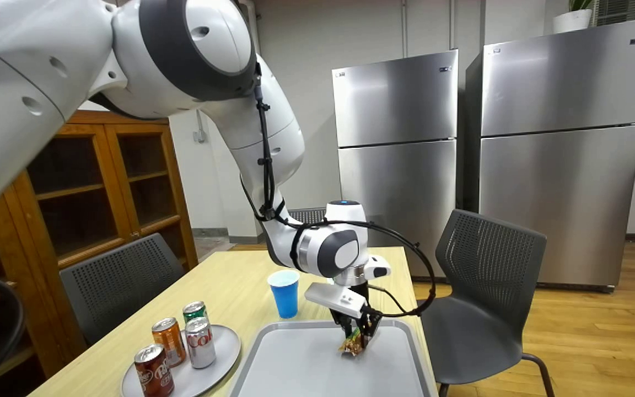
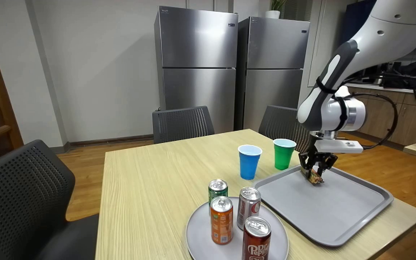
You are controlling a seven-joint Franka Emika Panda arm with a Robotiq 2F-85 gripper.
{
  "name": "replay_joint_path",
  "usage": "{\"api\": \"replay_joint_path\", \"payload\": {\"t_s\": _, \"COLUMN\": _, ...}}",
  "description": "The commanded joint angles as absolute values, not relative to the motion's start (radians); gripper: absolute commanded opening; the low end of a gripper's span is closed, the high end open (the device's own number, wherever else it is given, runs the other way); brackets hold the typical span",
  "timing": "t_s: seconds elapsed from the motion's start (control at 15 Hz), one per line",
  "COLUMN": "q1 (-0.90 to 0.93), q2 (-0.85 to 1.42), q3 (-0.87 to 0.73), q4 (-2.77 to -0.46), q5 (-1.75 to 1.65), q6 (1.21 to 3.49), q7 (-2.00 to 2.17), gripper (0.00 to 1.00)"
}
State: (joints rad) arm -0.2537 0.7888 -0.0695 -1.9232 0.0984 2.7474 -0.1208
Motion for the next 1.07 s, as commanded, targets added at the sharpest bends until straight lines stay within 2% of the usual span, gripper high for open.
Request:
{"api": "replay_joint_path", "payload": {"t_s": 0.0, "q1": -0.247, "q2": 0.743, "q3": -0.078, "q4": -1.951, "q5": 0.086, "q6": 2.755, "q7": -0.102, "gripper": 0.17}}
{"api": "replay_joint_path", "payload": {"t_s": 0.6, "q1": -0.217, "q2": 0.612, "q3": -0.09, "q4": -2.055, "q5": 0.082, "q6": 2.74, "q7": -0.081, "gripper": 0.17}}
{"api": "replay_joint_path", "payload": {"t_s": 1.0, "q1": -0.133, "q2": 0.505, "q3": -0.117, "q4": -2.182, "q5": 0.064, "q6": 2.748, "q7": -0.016, "gripper": 0.17}}
